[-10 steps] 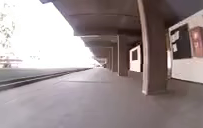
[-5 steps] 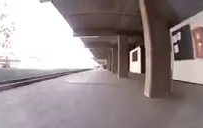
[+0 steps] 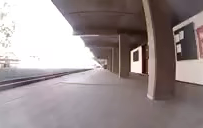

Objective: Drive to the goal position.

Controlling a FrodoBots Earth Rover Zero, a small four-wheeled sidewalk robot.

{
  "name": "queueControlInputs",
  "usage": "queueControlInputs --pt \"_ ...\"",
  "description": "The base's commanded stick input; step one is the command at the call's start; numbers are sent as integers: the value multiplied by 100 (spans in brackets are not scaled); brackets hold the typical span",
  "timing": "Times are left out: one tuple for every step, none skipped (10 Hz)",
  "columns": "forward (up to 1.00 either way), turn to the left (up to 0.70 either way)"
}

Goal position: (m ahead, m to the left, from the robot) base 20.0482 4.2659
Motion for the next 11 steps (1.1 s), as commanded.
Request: queueControlInputs --pt "50 0" --pt "50 0" --pt "50 0" --pt "50 0" --pt "50 0" --pt "50 0" --pt "50 0" --pt "50 0" --pt "50 0" --pt "50 0" --pt "50 0"
